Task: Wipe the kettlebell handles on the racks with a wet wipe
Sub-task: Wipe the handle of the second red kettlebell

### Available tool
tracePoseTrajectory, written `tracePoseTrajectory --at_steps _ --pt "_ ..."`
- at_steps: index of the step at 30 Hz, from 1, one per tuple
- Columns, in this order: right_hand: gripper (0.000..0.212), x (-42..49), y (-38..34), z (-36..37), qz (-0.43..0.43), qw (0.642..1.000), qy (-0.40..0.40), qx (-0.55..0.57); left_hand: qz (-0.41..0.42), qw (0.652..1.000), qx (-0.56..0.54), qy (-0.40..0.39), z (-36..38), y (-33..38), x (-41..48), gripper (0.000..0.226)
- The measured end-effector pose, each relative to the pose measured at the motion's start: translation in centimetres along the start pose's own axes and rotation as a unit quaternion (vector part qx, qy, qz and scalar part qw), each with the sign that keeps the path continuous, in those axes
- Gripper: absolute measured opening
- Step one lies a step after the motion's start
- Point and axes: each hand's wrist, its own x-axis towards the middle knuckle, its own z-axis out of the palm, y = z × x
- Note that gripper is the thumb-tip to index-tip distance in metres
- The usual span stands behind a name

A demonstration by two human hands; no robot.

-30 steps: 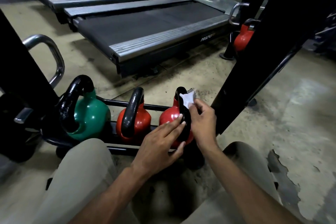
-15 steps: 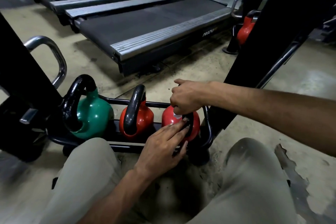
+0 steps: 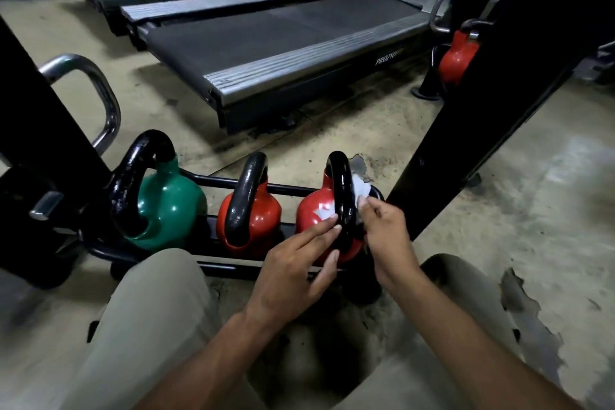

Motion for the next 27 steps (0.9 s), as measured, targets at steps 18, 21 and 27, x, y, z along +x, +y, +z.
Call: tracePoseTrajectory --at_steps 18,21,27 --pt "0.033 3.7 -4.5 -1.3 -0.457 0.607 -0.177 -0.626 -0.203 0.977 -0.067 -0.014 1.7 -0.8 -0.4 0.030" --pt "0.038 4.8 -7.3 0.9 -0.412 0.472 -0.265 -0.733 -0.203 0.977 -0.038 -0.053 1.9 -1.6 -0.6 0.043" --pt "0.034 3.0 -7.0 1.0 -0.438 0.427 -0.295 -0.734 -0.187 0.978 0.000 -0.093 1.9 -2.3 -0.9 0.035"
